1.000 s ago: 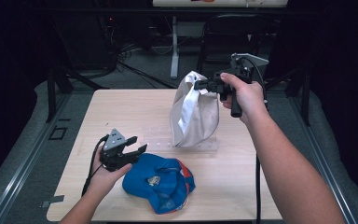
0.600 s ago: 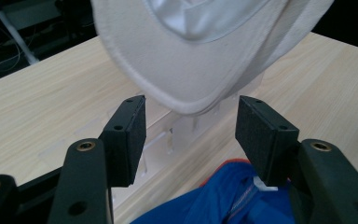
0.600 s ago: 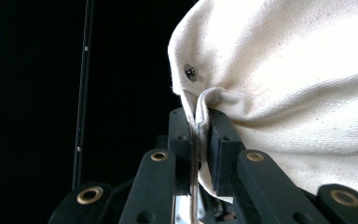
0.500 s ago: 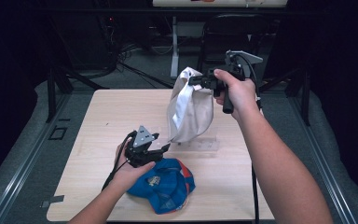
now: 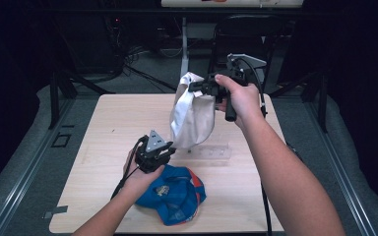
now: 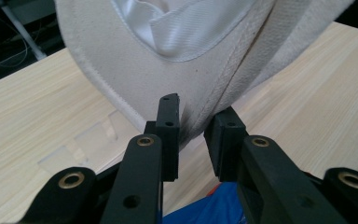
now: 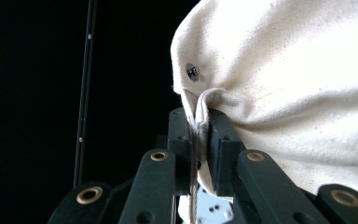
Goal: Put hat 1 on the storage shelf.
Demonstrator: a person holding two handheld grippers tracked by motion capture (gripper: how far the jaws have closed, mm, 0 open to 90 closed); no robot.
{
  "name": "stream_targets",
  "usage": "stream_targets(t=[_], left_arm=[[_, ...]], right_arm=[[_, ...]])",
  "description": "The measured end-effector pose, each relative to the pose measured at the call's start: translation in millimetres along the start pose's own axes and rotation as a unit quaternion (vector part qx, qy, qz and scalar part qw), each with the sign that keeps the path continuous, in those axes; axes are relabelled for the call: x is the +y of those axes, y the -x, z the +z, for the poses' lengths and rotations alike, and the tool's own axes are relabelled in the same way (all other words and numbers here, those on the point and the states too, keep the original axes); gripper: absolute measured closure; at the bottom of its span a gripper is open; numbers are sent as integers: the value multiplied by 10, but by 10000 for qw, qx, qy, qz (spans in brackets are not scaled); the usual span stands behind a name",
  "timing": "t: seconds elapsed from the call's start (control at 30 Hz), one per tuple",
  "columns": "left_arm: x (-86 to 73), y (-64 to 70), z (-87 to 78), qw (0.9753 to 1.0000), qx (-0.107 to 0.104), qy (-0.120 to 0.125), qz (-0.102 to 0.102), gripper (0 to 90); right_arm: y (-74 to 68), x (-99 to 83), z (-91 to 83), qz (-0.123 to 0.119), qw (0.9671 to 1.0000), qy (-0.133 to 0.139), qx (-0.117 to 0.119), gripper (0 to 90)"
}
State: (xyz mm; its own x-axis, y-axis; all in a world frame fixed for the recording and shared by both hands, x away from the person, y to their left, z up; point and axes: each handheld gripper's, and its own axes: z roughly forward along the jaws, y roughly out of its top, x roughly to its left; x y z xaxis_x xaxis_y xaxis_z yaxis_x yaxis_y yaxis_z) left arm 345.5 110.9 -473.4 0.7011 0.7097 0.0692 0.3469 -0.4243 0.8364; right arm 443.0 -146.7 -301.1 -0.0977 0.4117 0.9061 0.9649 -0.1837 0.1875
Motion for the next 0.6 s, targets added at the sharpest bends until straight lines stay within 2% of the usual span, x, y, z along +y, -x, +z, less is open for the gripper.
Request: stream_targets(t=[0.23, 0.33, 0.47, 0.57, 0.6], left_arm=[[-72, -159, -82, 9997, -120, 72, -216, 777], [-134, -243, -110, 9989, -274, 105, -368, 777], [-171, -279, -120, 9989, -262, 38, -385, 777], [-186, -296, -116, 9985, -326, 80, -430, 777], [-226, -318, -100, 9973, -482, 158, -531, 777]], right_arm=[[-35, -26, 81, -57, 10000, -53, -8, 815], [-53, -46, 164, -105, 9998, -132, -58, 814], [-55, -61, 236, -143, 9996, -195, -125, 814], [-54, -65, 264, -149, 9996, -205, -138, 814], [-51, -64, 269, -162, 9995, -223, -145, 813]])
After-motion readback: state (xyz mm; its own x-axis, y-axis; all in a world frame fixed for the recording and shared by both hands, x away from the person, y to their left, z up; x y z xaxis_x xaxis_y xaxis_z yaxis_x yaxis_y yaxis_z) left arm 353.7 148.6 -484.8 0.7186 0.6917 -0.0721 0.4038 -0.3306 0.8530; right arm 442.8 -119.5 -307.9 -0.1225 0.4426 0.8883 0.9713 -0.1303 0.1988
